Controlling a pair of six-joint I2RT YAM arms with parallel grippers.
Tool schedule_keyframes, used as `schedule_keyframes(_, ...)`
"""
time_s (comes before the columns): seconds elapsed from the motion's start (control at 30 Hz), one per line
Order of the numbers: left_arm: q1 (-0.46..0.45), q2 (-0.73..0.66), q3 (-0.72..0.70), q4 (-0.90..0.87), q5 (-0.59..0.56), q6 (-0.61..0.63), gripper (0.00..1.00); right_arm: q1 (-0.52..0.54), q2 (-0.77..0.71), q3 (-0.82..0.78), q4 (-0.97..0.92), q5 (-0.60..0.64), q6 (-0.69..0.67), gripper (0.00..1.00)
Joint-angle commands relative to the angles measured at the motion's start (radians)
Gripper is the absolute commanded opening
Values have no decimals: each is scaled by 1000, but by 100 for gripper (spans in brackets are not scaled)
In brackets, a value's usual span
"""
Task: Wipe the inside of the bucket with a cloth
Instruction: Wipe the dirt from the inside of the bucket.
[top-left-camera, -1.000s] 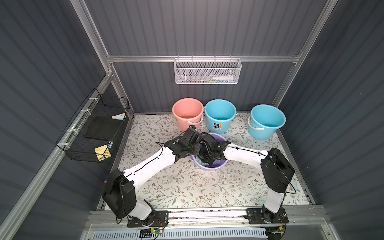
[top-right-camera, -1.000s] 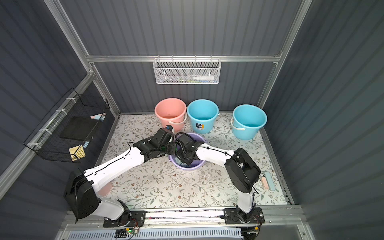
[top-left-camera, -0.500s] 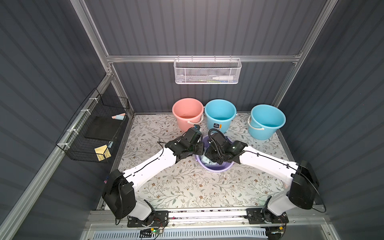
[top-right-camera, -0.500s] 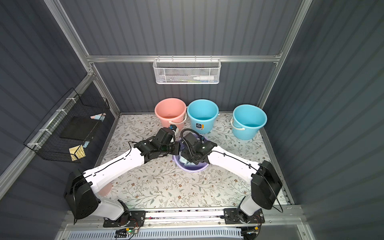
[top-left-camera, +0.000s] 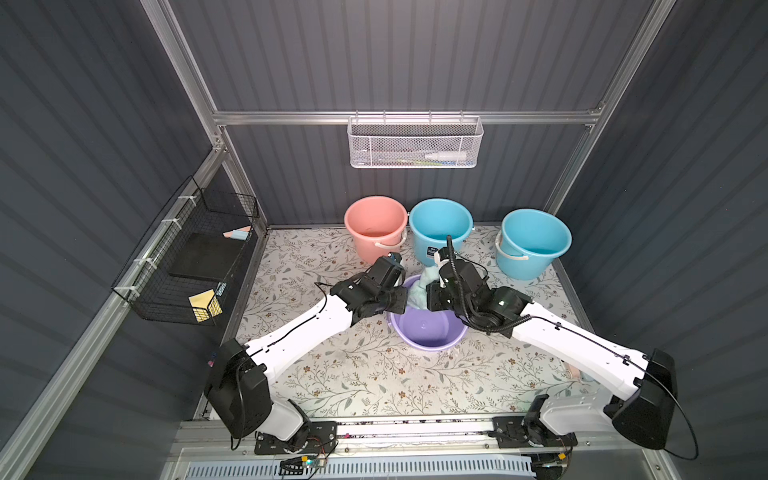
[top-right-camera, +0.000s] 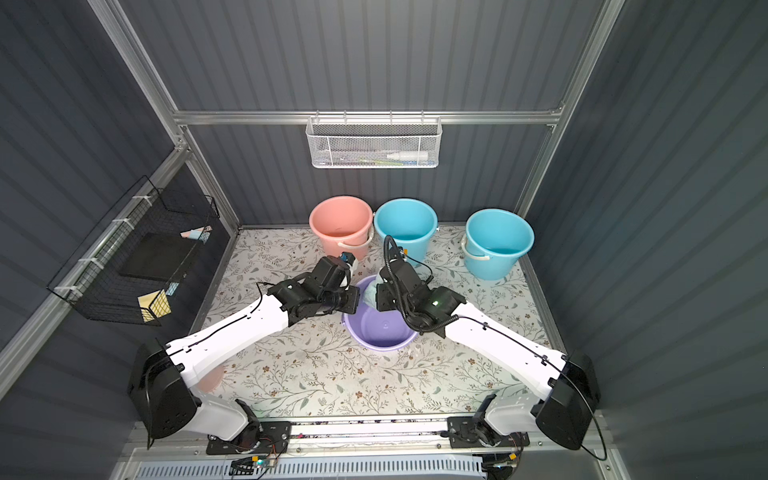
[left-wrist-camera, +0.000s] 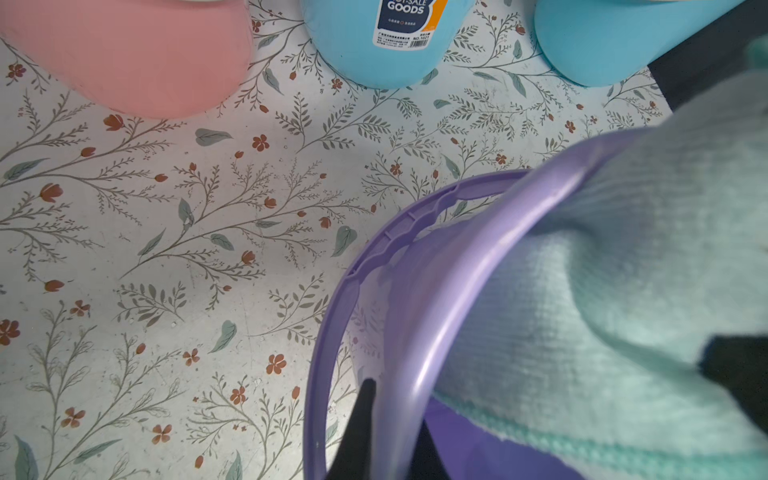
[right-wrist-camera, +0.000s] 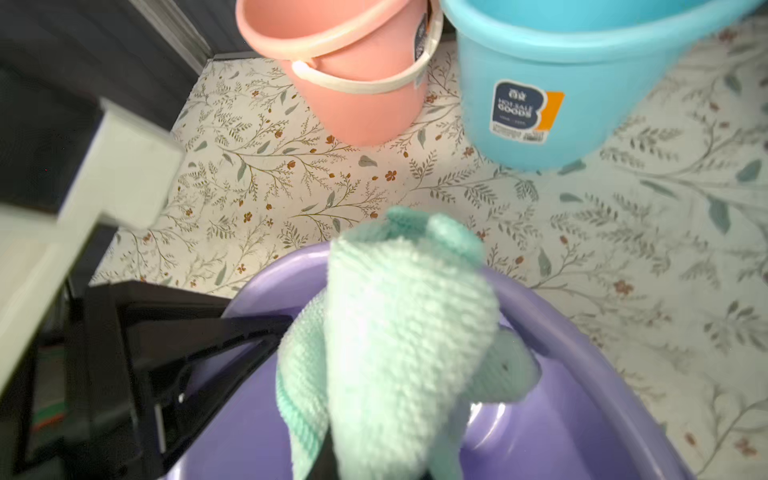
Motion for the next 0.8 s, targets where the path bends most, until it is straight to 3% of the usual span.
schedule_keyframes(0.0,-6,-12,44,-4,28,32,0,2,-56,-88,169,-82,-644,0)
schedule_keyframes(0.13,-6,-15,45,-5,35,48,0,3,-162,-255,341,-222,-1242,0)
schedule_keyframes(0.27,-6,-20,44,-3,34,60,0,-1,-181,-361,435,-249,-1702,0)
schedule_keyframes(0.5,-6,-24,35,-18,53,93,0,-18,-86,-317,459,-215,-1918,0)
schedule_keyframes(0.77,-6,-38,27,-35,79,122,0,-61,-5,-238,459,-159,-2038,0)
